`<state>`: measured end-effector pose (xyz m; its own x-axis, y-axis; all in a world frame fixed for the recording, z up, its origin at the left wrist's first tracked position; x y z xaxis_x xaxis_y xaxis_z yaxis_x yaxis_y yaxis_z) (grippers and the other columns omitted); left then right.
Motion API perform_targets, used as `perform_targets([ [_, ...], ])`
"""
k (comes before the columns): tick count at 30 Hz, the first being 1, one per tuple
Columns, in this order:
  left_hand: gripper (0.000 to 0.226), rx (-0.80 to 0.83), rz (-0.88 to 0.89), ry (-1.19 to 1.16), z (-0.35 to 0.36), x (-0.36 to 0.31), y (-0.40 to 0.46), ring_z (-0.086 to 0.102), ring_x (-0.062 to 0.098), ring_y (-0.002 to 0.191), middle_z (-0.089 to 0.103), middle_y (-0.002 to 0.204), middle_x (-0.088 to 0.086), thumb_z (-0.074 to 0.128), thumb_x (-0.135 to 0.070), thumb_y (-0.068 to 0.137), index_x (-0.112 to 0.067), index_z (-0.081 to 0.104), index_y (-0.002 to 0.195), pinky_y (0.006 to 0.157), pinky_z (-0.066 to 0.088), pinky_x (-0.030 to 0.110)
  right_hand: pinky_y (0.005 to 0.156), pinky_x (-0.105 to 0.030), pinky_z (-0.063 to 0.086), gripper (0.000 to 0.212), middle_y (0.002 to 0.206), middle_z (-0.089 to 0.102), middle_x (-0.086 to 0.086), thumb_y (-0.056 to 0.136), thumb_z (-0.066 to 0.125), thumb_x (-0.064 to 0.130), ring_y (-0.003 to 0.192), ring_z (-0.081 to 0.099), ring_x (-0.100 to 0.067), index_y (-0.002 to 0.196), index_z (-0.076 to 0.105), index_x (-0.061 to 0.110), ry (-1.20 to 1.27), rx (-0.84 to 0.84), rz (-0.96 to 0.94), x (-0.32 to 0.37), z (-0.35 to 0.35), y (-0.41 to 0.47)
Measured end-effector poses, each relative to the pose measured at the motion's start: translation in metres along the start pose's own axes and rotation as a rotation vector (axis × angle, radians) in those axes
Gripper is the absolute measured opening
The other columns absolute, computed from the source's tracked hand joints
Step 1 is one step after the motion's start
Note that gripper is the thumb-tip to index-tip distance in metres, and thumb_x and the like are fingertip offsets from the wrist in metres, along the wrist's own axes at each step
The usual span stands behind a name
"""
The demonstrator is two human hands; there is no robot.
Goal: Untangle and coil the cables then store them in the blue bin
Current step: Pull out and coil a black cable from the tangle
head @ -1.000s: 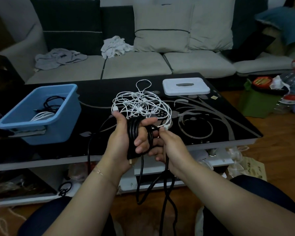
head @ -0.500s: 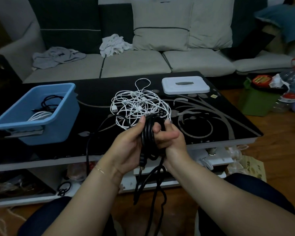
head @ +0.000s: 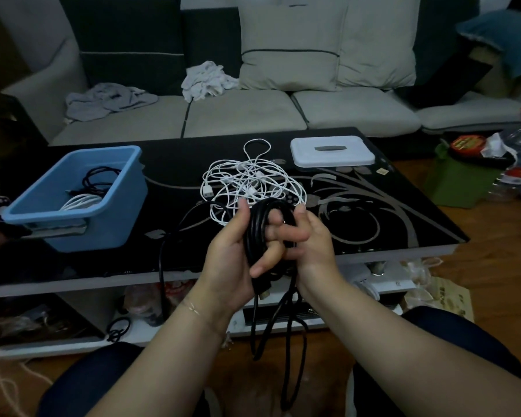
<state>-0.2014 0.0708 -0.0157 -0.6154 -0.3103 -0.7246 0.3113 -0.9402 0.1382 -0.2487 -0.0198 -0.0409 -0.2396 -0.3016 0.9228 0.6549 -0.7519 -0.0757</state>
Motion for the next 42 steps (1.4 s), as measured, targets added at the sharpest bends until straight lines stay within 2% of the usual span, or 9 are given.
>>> perform_targets([
  [4,0.061,-0.131,0.093,-0.051,0.000,-0.016,-0.001,0.032,0.005,0.028,0.064,0.058,0.008,0.024,-0.034,0.098,0.008,0.067,0.108,0.088,0.055,0.036,0.037,-0.018,0.032,0.020,0.065,0.054,-0.007,0.103,0.036,0.026,0.040,0.046,-0.012,0.101,0.052,0.014,-0.218,0.102,-0.010,-0.006,0.003,-0.001],
  [9,0.057,-0.222,0.199,0.002,-0.008,-0.043,-0.005,0.030,0.004,0.033,0.065,0.123,0.014,0.019,-0.033,0.100,0.005,0.052,0.127,0.063,0.053,0.021,0.039,-0.023,0.032,0.028,0.045,0.039,0.003,0.104,0.033,0.022,0.032,0.036,-0.010,0.086,0.052,0.014,-0.413,0.301,-0.039,-0.015,0.005,-0.002],
  [14,0.073,-0.312,0.278,0.055,-0.014,-0.045,-0.004,0.030,0.006,0.033,0.064,0.127,0.011,0.010,-0.051,0.101,0.006,0.042,0.134,0.051,0.042,0.015,0.038,-0.024,0.033,0.029,0.033,0.038,0.009,0.104,0.032,0.024,0.029,0.034,-0.009,0.084,0.051,0.016,-0.550,0.325,0.032,-0.022,0.007,-0.008],
  [17,0.076,-0.397,0.331,0.142,-0.015,-0.044,-0.002,0.026,0.006,0.033,0.067,0.121,0.012,0.009,-0.056,0.100,0.004,0.046,0.128,0.048,0.040,0.016,0.039,-0.024,0.033,0.021,0.041,0.046,0.007,0.102,0.037,0.029,0.030,0.037,-0.007,0.090,0.049,0.017,-0.668,0.329,0.021,-0.019,0.008,-0.008],
  [23,0.075,-0.637,0.435,0.427,-0.035,-0.062,-0.003,0.030,0.008,0.037,0.072,0.111,0.004,0.006,-0.055,0.100,0.001,0.046,0.129,0.056,0.048,0.019,0.057,-0.028,0.046,0.016,0.061,0.059,0.004,0.100,0.043,0.028,0.054,0.055,-0.008,0.111,0.053,0.021,-1.088,0.745,-0.017,-0.010,0.002,-0.024],
  [27,0.051,-0.717,0.314,1.056,-0.037,-0.046,0.000,0.063,0.012,0.051,0.076,0.087,0.000,0.019,-0.047,0.103,-0.012,0.056,0.109,0.076,0.053,0.035,0.062,-0.030,0.041,0.041,0.090,0.065,0.000,0.101,0.040,0.033,0.075,0.057,-0.017,0.140,0.029,0.039,-1.480,0.816,-0.191,-0.008,-0.001,-0.030],
  [32,0.049,-0.483,-0.247,1.924,-0.035,-0.019,0.006,0.064,0.035,0.090,0.067,0.085,0.013,0.030,-0.049,0.101,-0.008,0.050,0.082,0.069,0.043,0.034,0.065,-0.034,0.041,0.018,0.092,0.063,-0.005,0.096,0.051,0.037,0.089,0.058,-0.027,0.104,0.054,0.022,-1.521,0.688,-0.358,0.006,-0.003,-0.026],
  [37,0.065,-0.206,-0.549,1.393,-0.025,-0.019,-0.007,0.046,0.015,0.033,0.057,0.047,0.005,0.024,-0.061,0.094,-0.008,0.052,0.068,0.036,0.032,0.013,0.058,-0.027,0.032,0.031,0.076,0.056,0.010,0.085,0.056,0.059,0.077,0.053,-0.013,0.095,0.054,0.029,-1.546,0.584,-0.479,0.025,-0.010,-0.022],
  [42,0.040,0.082,-0.704,1.234,-0.032,-0.023,-0.014,0.040,0.015,0.037,0.049,0.047,0.005,0.075,-0.050,0.077,-0.013,0.061,0.073,0.047,0.034,0.024,0.054,-0.028,0.026,0.025,0.074,0.050,0.011,0.086,0.057,0.051,0.073,0.049,-0.012,0.100,0.055,0.030,-1.584,0.663,-0.561,0.031,-0.012,-0.023],
])
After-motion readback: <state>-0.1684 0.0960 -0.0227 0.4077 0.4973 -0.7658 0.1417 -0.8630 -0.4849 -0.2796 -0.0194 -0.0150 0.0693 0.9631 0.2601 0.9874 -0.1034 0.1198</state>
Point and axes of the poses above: each hand's wrist, its own y-axis towards the middle knuckle, its own z-axis out of the palm, x = y × z, the point moved 2 cm from there along y, towards the middle knuckle
